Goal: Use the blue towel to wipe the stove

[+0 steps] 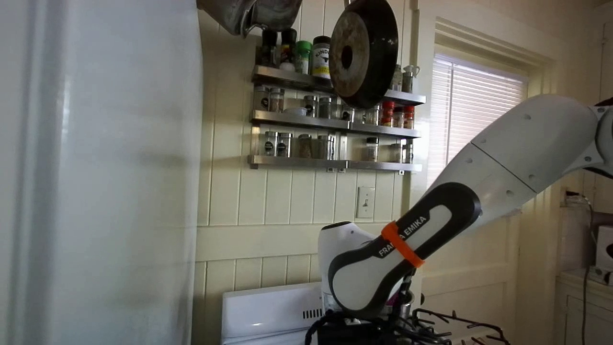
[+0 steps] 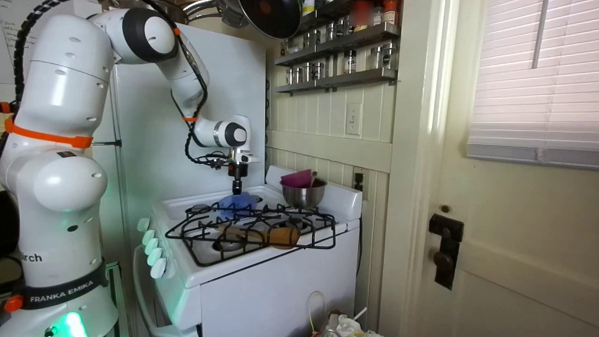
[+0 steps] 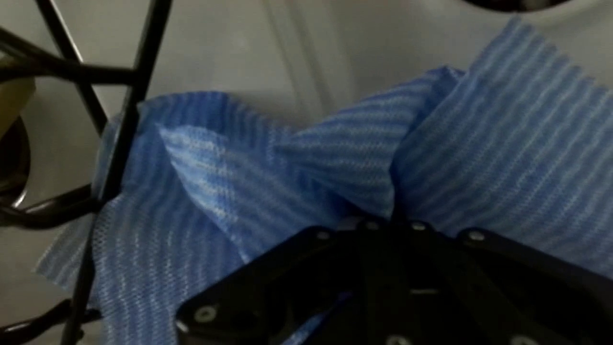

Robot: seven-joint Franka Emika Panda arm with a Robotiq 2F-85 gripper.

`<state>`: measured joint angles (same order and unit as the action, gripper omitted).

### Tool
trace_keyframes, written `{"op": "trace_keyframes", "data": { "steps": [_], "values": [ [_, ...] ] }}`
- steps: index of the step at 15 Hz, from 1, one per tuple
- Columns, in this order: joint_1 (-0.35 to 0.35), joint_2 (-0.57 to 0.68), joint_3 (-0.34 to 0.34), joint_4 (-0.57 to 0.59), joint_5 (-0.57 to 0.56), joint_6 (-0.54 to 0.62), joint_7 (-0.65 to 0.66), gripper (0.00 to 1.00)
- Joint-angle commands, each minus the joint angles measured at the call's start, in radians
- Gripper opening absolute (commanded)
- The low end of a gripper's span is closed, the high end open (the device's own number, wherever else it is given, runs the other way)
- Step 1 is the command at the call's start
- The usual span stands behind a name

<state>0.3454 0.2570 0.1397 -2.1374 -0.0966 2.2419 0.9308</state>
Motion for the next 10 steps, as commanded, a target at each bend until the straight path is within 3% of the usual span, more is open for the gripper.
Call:
{"op": "trace_keyframes", "data": {
  "steps": [1,10],
  "values": [
    [-0.024,0.076,-0.015,0.105,-0.042,-0.059,-0.044,0.01],
    [-0.061,0.219,-0.042,0.338,0.007,-0.115,-0.223,0.01]
  ]
}}
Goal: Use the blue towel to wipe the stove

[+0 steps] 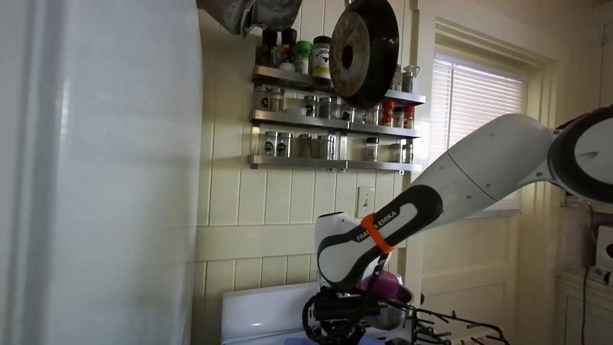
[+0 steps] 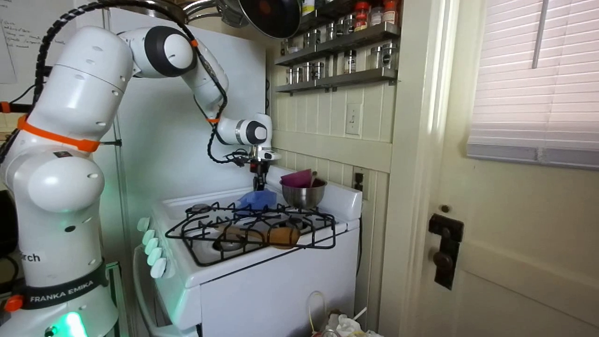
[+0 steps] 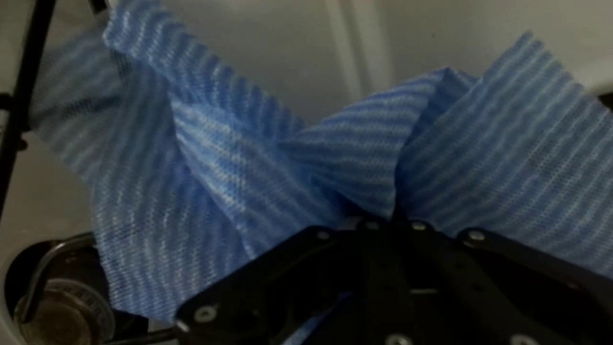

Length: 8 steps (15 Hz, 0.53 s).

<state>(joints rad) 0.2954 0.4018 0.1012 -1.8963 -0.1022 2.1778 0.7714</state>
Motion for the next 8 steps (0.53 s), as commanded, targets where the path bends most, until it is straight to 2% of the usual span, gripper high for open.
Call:
{"op": "trace_keyframes", "data": {
  "steps": [1,7,8],
  "values": [
    [-0.011,0.091,-0.005,0.124,0.014,-0.070,-0.079,0.01],
    [-0.012,0.186,-0.010,0.306,0.034,-0.160,-0.172,0.01],
    [0.004,0.133,-0.025,0.224,0.015,-0.112,-0.133,0.04]
  ]
}}
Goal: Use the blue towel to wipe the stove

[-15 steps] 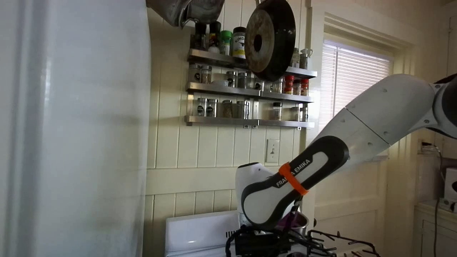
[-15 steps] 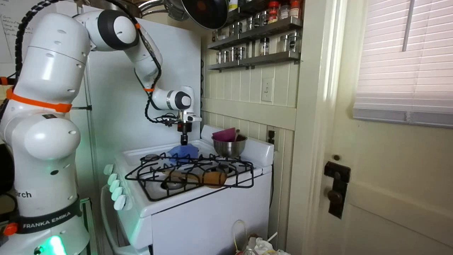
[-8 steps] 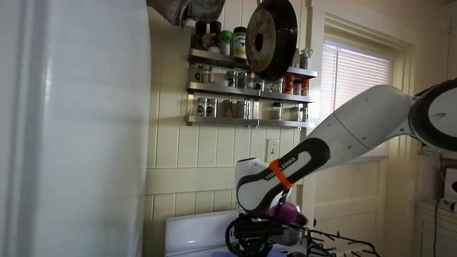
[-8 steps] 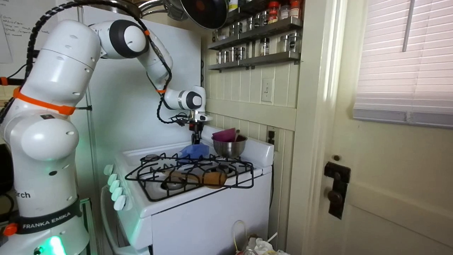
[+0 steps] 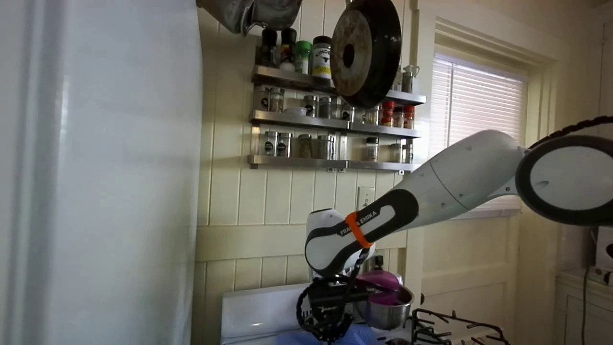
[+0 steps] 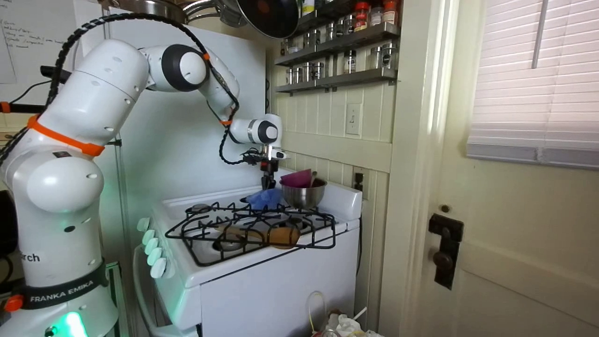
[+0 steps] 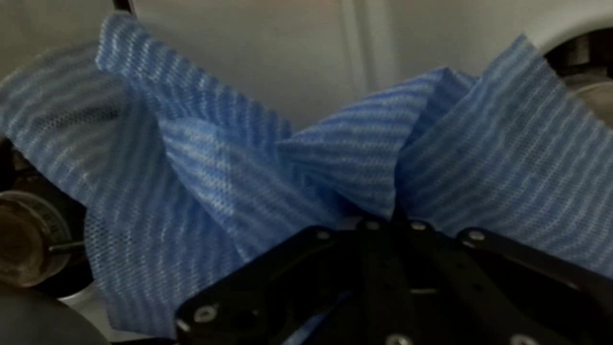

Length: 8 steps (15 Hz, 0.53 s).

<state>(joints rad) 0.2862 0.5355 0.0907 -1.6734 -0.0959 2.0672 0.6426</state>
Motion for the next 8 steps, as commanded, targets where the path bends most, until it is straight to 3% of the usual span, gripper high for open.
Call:
{"op": "trace_keyframes", "data": {
  "steps": [1,8],
  "values": [
    [0.012,0.014,-0.016,0.026,0.012,-0.010,-0.015,0.04],
    [0.027,0.115,-0.035,0.161,-0.017,-0.014,-0.041,0.01]
  ]
}}
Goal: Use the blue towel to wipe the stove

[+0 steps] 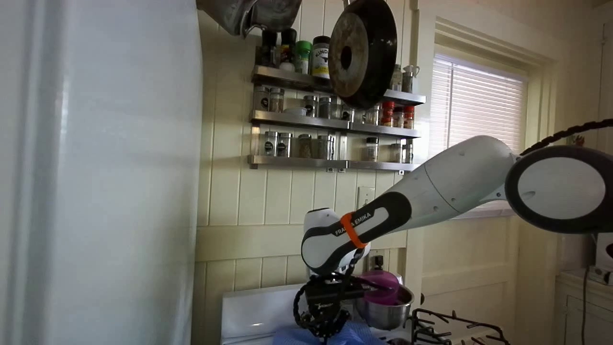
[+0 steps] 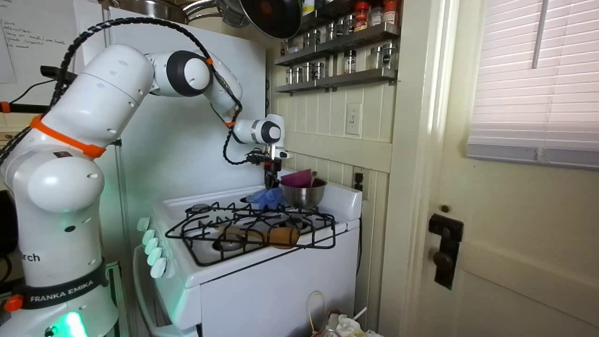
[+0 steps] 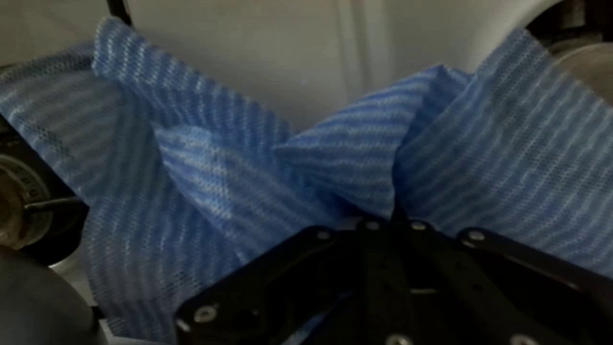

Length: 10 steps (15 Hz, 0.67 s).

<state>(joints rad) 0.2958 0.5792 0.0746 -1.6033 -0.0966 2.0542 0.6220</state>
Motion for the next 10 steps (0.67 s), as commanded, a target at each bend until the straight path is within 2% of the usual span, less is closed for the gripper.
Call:
{"op": "trace_keyframes", "data": {
  "steps": [1,6,10],
  "values": [
    [0.019,0.095,-0.020,0.120,-0.016,-0.003,-0.033,0.01],
    [0.020,0.216,-0.014,0.298,0.001,-0.025,-0.136,0.01],
    [0.020,0.288,0.016,0.417,0.019,-0.052,-0.274,0.01]
  ]
}}
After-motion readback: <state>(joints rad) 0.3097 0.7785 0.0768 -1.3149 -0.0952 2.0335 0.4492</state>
